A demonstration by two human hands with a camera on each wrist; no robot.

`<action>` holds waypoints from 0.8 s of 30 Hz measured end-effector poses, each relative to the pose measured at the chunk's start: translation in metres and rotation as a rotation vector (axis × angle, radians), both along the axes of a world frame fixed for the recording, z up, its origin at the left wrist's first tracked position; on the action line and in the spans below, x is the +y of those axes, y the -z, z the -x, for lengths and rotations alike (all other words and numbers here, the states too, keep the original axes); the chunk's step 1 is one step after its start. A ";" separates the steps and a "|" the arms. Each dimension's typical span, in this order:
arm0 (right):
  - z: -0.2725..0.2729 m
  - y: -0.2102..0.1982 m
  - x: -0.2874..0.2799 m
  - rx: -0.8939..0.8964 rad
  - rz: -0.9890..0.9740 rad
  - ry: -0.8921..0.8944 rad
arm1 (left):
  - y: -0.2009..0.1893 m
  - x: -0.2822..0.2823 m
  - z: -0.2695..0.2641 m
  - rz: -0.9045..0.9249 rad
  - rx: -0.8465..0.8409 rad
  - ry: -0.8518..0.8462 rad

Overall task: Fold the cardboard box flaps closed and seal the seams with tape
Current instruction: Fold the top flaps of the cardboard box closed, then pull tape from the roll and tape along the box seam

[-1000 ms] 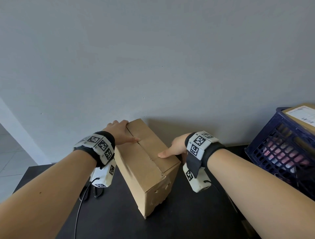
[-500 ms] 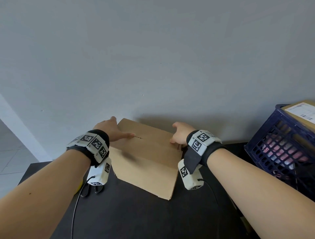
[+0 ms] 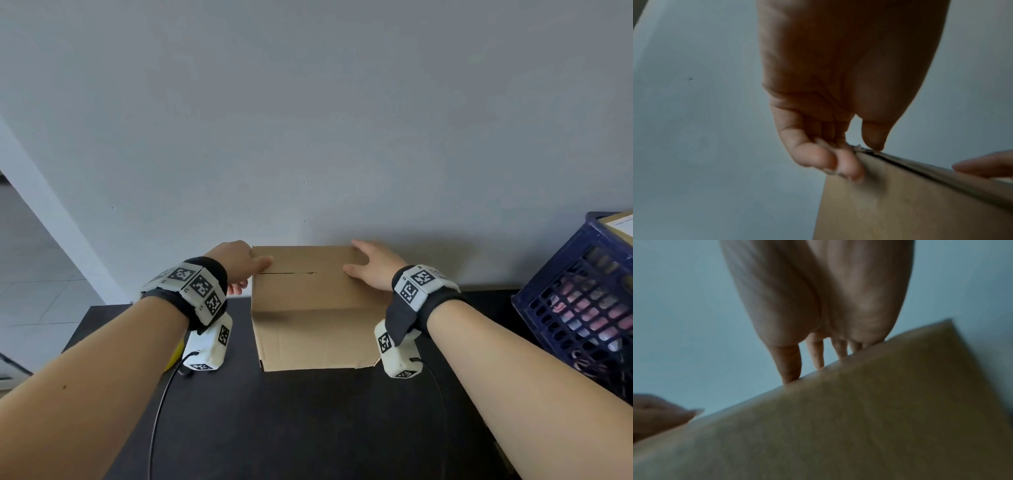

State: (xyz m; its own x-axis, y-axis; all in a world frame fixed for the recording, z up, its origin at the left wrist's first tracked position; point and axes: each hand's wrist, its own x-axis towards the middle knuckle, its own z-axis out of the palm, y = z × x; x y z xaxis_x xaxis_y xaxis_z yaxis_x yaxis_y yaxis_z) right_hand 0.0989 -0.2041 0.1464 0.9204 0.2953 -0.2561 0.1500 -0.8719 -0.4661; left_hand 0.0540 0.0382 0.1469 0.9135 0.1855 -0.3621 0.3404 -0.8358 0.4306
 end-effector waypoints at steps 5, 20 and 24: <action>-0.001 0.010 0.010 0.008 0.133 0.079 | -0.001 -0.007 0.004 -0.152 -0.030 0.038; 0.004 0.014 0.012 0.007 0.408 -0.036 | 0.005 -0.002 -0.002 -0.050 0.064 0.091; 0.004 0.011 0.015 -0.025 0.492 -0.074 | 0.007 -0.001 0.001 0.252 0.108 -0.025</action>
State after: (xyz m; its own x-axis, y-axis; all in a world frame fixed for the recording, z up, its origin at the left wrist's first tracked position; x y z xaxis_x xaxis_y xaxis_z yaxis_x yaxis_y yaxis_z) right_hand 0.0946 -0.1896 0.1351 0.9092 0.2096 -0.3597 0.2256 -0.9742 0.0024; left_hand 0.0532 0.0369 0.1401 0.8631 0.0995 -0.4952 0.4154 -0.6975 0.5839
